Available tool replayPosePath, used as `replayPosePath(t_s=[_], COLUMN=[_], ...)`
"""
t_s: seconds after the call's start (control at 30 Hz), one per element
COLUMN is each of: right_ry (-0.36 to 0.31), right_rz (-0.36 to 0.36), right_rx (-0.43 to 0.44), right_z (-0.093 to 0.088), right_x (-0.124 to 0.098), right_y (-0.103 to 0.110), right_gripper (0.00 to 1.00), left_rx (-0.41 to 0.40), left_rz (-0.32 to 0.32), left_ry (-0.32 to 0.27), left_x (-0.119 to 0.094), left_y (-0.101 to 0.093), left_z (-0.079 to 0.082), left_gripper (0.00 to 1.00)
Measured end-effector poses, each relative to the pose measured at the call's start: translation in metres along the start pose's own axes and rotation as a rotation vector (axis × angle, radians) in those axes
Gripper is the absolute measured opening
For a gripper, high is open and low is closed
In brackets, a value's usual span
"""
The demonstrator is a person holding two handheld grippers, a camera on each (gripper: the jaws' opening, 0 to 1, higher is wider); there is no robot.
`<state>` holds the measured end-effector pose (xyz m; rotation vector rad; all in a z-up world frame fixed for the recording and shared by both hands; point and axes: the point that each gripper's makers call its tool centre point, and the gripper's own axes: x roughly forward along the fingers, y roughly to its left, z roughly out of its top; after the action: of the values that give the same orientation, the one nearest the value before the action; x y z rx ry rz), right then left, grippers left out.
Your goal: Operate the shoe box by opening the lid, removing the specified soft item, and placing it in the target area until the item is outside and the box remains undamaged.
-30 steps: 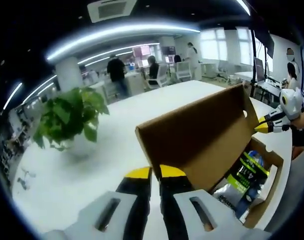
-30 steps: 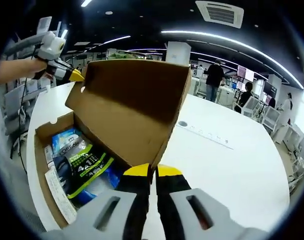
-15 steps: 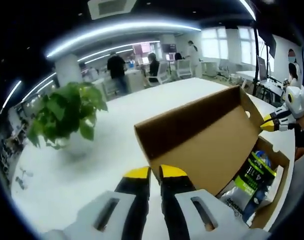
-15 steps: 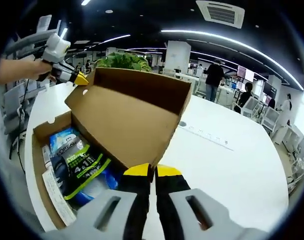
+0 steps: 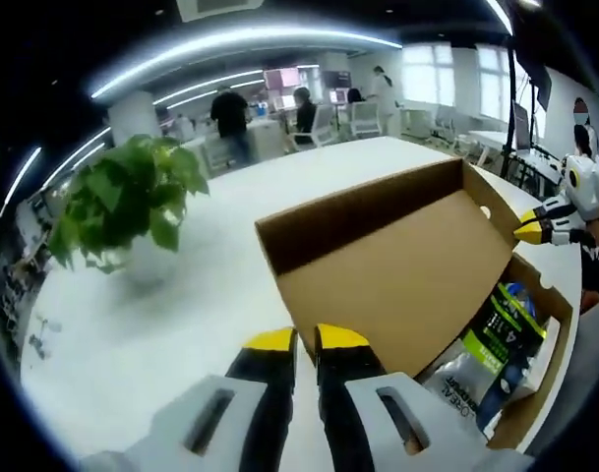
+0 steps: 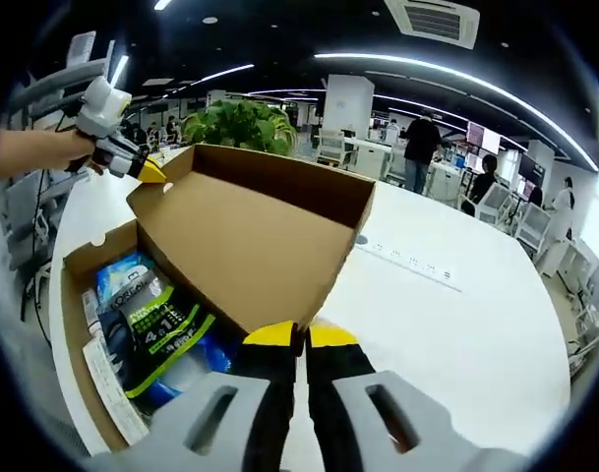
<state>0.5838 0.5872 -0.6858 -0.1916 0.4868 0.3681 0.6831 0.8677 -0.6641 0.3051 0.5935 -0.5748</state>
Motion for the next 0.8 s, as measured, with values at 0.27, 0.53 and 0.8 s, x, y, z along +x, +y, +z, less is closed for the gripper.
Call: replayPosePath(t_s=[0.27, 0.53, 0.8], right_ry=[0.018, 0.037, 0.064], right_rz=[0.010, 0.011, 0.015], right_rx=[0.005, 0.023, 0.061], right_z=[-0.001, -0.002, -0.003], right_x=[0.004, 0.007, 0.012], right_y=[-0.002, -0.004, -0.006], right_gripper=[0.01, 0.01, 0.02], left_rx=[-0.061, -0.082, -0.114], left_rz=[0.003, 0.010, 0.028], left_ry=[0.028, 0.032, 0.022], left_x=[-0.006, -0.010, -0.008], left_y=[-0.006, -0.011, -0.012], left_z=[-0.016, -0.025, -0.029], left_gripper=[0.03, 0.02, 0.02])
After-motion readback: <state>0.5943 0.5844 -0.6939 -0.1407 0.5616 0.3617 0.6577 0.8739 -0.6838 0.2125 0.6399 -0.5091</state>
